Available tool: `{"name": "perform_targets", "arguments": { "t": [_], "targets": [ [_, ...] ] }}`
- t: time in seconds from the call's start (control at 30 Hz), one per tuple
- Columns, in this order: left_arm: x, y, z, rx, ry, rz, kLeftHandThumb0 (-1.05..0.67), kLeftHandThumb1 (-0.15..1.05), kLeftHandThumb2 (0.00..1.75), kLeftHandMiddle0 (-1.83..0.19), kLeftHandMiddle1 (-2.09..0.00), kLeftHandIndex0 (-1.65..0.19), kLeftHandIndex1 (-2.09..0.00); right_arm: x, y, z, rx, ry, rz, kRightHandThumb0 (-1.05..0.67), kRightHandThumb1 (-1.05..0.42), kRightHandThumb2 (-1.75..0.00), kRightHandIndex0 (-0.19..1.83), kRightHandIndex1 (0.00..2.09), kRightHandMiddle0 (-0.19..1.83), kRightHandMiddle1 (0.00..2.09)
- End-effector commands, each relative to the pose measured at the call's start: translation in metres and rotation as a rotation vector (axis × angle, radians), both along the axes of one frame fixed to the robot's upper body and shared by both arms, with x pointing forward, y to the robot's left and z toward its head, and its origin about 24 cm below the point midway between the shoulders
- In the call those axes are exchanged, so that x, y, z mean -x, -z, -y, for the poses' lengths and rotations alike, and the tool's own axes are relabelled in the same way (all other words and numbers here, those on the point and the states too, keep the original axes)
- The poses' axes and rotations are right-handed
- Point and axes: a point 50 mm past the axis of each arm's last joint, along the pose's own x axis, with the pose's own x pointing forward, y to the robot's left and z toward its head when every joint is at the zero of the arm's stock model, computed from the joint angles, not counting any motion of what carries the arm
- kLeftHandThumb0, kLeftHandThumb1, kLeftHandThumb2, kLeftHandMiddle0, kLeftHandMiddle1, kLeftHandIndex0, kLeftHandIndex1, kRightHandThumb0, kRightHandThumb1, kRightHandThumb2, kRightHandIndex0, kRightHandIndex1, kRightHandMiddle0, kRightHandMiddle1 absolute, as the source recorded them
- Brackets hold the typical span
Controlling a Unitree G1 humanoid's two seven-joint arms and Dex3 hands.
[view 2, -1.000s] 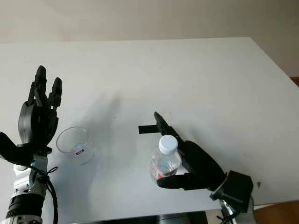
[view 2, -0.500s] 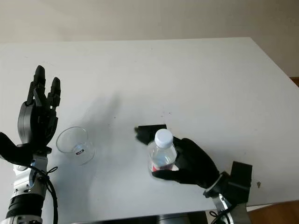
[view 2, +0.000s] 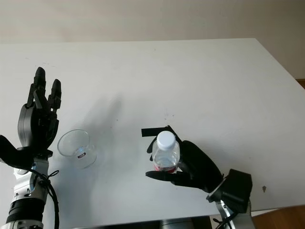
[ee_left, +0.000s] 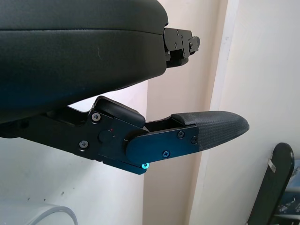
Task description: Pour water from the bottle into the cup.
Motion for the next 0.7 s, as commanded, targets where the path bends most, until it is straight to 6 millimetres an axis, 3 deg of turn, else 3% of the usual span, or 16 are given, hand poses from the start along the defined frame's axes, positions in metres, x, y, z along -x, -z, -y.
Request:
{"name": "perform_targets", "arguments": {
  "t": [0.0, 0.3, 0.57, 0.67],
  "targets": [
    [0.0, -0.001, 0.0, 0.001, 0.003, 0.015, -0.84, 1.05, 0.62, -0.02, 0.0, 0.04, 0.0, -0.002, -0.003, -0.007, -0.015, 0.012, 0.011, -0.29, -1.05, -0.19, -0.18, 2.09, -0.19, 2.09],
    [-0.001, -0.003, 0.002, -0.001, -0.003, 0.014, -0.84, 1.05, 0.61, -0.03, 0.0, 0.03, 0.0, -0.03, -0.01, -0.025, -0.088, 0.105, 0.103, -0.35, -1.05, -0.08, -0.06, 2.09, -0.09, 2.09],
    [-0.002, -0.002, 0.005, 0.015, 0.007, 0.02, -0.86, 1.05, 0.58, -0.05, 0.0, 0.04, 0.0, -0.062, -0.029, -0.041, 0.005, 0.189, 0.217, -0.26, -1.05, -0.24, 0.06, 2.09, -0.07, 2.09],
    [-0.002, -0.002, 0.005, 0.024, 0.005, 0.019, -0.87, 1.05, 0.57, -0.05, 0.0, 0.04, 0.0, -0.08, -0.042, -0.048, 0.047, 0.191, 0.263, -0.22, -1.05, -0.27, -0.07, 2.09, -0.17, 2.09]
  ]
}}
